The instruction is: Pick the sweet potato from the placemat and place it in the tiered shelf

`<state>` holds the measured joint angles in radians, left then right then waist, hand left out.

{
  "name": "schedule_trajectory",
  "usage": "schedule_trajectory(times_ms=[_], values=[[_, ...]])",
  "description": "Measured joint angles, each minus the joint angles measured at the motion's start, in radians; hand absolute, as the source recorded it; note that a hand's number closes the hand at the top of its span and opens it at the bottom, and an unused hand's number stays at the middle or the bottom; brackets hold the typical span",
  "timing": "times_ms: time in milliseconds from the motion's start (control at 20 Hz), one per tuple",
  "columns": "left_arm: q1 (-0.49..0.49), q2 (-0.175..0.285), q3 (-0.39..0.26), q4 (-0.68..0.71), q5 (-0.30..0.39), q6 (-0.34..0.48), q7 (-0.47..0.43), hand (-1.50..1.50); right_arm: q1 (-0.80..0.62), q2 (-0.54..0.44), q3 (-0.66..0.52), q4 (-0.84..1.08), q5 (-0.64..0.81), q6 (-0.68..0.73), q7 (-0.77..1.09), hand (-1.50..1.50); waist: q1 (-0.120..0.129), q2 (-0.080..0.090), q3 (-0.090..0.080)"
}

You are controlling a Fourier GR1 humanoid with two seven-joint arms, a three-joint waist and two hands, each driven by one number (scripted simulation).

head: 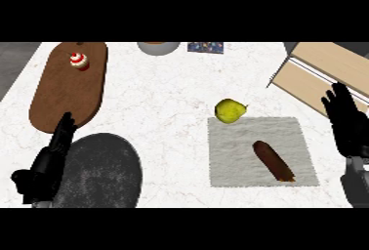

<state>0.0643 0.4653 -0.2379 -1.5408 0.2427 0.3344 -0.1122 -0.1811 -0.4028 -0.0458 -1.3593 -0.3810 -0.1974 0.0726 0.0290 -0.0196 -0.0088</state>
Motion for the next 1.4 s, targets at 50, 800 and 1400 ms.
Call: schedule_trajectory(times_ms=[50, 800, 1400], values=[[-0.001, 0.007, 0.014, -0.001, 0.007, -0.007, 0.007, 0.00, 0.007, 0.000, 0.017, -0.016, 0.020, 0.005, -0.015, 1.50, -0.007, 0.004, 0.004], [0.016, 0.071, 0.087, 0.088, 0.109, -0.111, 0.104, 0.00, 0.081, 0.028, 0.504, -0.178, 0.930, -0.429, -0.193, -1.50, -0.038, 0.011, 0.004], [0.017, 0.097, 0.139, 0.117, 0.140, -0.141, 0.124, 0.00, 0.306, 0.130, 0.558, -0.252, 1.729, -0.406, 0.257, -1.50, -0.085, 0.001, 0.001]])
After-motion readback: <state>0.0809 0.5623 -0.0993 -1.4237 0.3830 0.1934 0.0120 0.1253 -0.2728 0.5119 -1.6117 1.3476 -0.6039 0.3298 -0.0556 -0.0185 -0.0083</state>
